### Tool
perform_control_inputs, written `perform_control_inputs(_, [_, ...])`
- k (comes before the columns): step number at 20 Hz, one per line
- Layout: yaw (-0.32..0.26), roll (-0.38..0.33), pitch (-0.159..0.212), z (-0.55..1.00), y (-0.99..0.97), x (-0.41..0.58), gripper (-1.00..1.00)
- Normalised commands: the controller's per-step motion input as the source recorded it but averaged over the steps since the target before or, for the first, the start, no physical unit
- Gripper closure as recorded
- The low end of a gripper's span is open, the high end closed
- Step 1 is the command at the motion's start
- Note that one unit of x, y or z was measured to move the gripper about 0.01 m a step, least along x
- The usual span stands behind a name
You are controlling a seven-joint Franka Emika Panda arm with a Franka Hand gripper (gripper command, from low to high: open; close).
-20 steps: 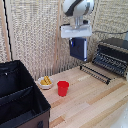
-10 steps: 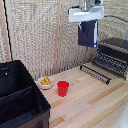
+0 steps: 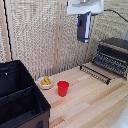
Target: Please shift your gripper toward the book. Carefully hold the book with your gripper. Gently transport the book using your gripper to the caddy's front section. Safely let the book go into the caddy's front area.
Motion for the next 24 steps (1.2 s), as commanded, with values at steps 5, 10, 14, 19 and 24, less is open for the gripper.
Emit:
perform_control_inputs(5, [-0.237,0.000,-0.009,0.17,0.54,0.000,1.00])
perform_control_inputs(10, [-0.163,0.000,-0.002,0.03,0.68,-0.086,1.00])
perform_control_inputs(14, [-0.130,0.000,-0.015,0.05,0.72,-0.172,1.00])
perform_control_inputs(19, [-0.059,-0.001,-0.009,0.08,0.79,-0.361,1.00])
perform_control_inputs(24, [-0.054,-0.011,-0.005,0.03,0.83,-0.303,1.00])
